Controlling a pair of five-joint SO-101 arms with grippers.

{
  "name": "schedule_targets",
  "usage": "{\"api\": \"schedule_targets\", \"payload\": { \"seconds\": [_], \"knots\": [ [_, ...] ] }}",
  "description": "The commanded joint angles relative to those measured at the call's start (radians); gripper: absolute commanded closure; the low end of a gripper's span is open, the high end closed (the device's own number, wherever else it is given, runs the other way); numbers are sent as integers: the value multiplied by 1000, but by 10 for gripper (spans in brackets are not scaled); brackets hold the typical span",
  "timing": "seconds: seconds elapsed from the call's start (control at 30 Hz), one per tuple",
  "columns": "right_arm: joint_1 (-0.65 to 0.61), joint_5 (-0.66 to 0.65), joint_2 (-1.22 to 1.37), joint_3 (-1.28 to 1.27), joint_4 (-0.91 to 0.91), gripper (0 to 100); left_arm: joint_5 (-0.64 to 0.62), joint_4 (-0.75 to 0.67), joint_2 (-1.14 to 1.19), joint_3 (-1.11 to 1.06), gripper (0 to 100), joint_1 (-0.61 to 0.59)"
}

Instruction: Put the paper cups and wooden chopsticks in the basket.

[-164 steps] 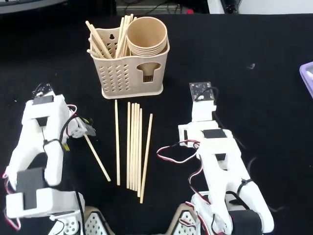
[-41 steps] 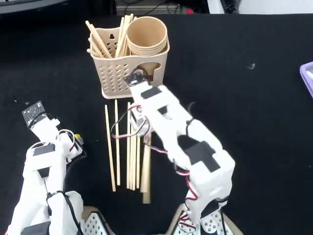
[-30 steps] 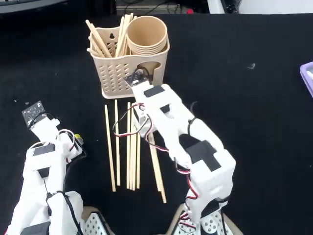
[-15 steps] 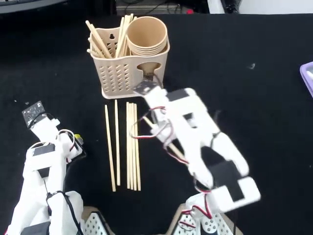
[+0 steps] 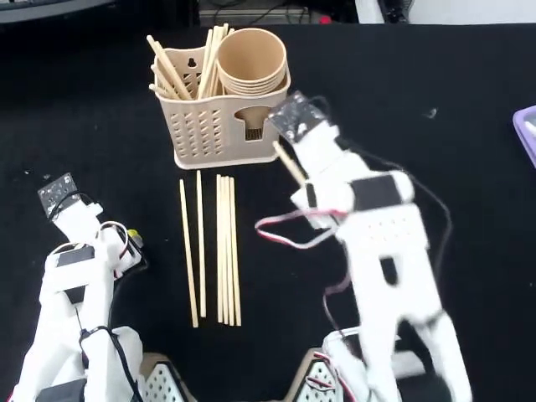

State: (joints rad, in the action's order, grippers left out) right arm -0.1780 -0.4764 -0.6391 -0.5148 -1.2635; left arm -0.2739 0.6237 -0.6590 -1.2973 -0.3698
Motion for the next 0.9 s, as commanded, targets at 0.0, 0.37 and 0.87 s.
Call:
{"api": "schedule_targets", "payload": {
  "seconds": [0.0, 0.37, 0.87],
  "knots": [
    [-34, 78, -182, 130, 3, 988, 3, -15, -25, 10, 791, -1],
    [-284, 381, -165, 309, 456, 988, 3, -15, -25, 10, 791, -1],
    [-417, 152, 13, -128, 302, 987, 3, -15, -25, 8, 791, 1]
  ]
}}
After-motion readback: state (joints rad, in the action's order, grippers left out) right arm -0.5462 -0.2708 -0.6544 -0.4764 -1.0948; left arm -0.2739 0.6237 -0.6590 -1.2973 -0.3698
